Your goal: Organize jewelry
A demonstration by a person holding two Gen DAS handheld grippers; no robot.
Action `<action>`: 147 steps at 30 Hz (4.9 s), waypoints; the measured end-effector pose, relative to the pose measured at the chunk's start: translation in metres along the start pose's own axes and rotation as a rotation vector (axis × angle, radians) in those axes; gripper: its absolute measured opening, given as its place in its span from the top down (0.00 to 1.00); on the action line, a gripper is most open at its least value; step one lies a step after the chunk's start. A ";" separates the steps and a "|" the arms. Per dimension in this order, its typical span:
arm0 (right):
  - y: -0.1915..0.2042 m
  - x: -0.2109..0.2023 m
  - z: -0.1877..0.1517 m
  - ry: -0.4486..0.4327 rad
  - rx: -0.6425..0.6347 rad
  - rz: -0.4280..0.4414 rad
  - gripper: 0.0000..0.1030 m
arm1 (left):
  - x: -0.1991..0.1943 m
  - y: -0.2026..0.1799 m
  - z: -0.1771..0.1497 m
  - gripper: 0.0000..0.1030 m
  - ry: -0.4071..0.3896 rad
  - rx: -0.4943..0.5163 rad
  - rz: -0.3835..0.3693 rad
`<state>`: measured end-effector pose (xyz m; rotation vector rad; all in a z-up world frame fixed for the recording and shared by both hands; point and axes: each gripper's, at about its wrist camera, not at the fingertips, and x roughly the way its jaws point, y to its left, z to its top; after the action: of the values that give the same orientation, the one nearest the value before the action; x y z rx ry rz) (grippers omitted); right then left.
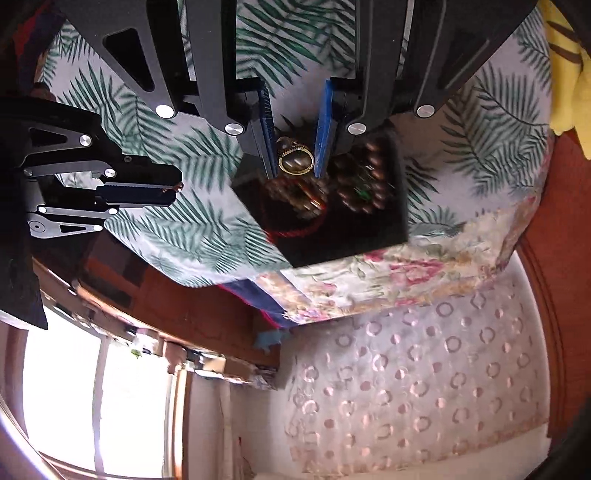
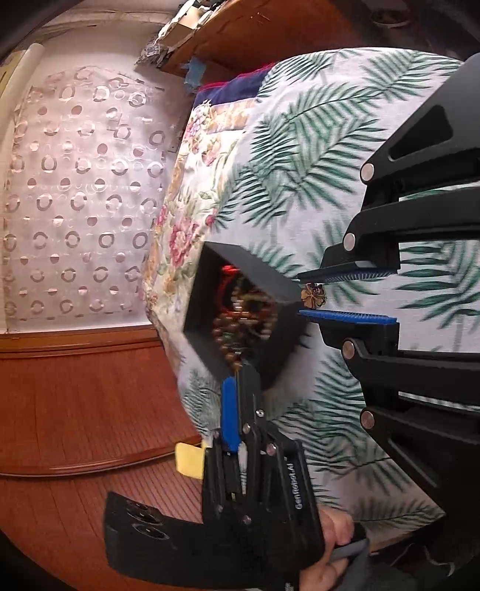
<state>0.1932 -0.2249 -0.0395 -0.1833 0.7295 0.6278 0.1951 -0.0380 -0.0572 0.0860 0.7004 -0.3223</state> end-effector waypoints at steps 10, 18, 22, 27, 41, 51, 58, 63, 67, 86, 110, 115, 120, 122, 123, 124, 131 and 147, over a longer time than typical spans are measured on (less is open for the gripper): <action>-0.005 0.031 0.042 -0.003 0.033 0.040 0.84 | 0.015 0.026 0.018 0.82 0.000 -0.054 0.036; -0.002 0.051 0.050 0.015 0.028 0.042 0.83 | 0.004 0.038 0.014 0.60 -0.034 -0.093 0.070; -0.004 0.058 0.055 0.014 0.048 0.054 0.83 | -0.008 0.045 0.011 0.52 -0.057 -0.117 0.078; -0.004 0.057 0.060 -0.009 0.063 0.060 0.65 | -0.027 0.047 0.007 0.28 -0.103 -0.130 0.110; 0.015 -0.027 0.026 -0.179 0.133 -0.062 0.30 | -0.089 0.023 -0.023 0.07 -0.176 -0.126 0.237; 0.031 -0.088 -0.018 -0.269 0.165 -0.151 0.02 | -0.131 0.004 -0.052 0.07 -0.208 -0.154 0.288; 0.034 -0.099 -0.043 -0.270 0.219 -0.205 0.02 | -0.140 0.001 -0.065 0.07 -0.206 -0.160 0.297; 0.037 -0.101 -0.046 -0.278 0.210 -0.224 0.02 | -0.141 0.000 -0.066 0.07 -0.209 -0.171 0.294; 0.038 -0.100 -0.047 -0.281 0.210 -0.234 0.02 | -0.141 0.000 -0.067 0.07 -0.207 -0.169 0.293; 0.037 -0.095 -0.049 -0.283 0.227 -0.249 0.02 | -0.145 -0.007 -0.066 0.07 -0.222 -0.157 0.288; 0.039 -0.096 -0.047 -0.288 0.227 -0.247 0.02 | -0.155 -0.009 -0.061 0.07 -0.237 -0.151 0.290; 0.039 -0.097 -0.047 -0.289 0.228 -0.247 0.02 | -0.155 -0.009 -0.062 0.07 -0.239 -0.150 0.297; 0.039 -0.096 -0.047 -0.291 0.227 -0.247 0.02 | -0.157 -0.009 -0.060 0.07 -0.239 -0.149 0.300; 0.040 -0.096 -0.047 -0.290 0.227 -0.247 0.02 | -0.157 -0.010 -0.060 0.07 -0.240 -0.148 0.301; 0.040 -0.097 -0.045 -0.291 0.227 -0.247 0.02 | -0.157 -0.010 -0.060 0.07 -0.241 -0.148 0.300; 0.040 -0.097 -0.046 -0.290 0.227 -0.246 0.02 | -0.157 -0.010 -0.060 0.07 -0.241 -0.149 0.299; 0.042 -0.097 -0.045 -0.292 0.227 -0.246 0.02 | -0.157 -0.010 -0.060 0.07 -0.236 -0.154 0.298; 0.043 -0.098 -0.042 -0.297 0.227 -0.247 0.02 | -0.157 -0.011 -0.060 0.07 -0.237 -0.158 0.297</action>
<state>0.0874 -0.2520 -0.0021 0.0301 0.4758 0.3230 0.0417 0.0037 -0.0014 0.0008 0.4671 0.0093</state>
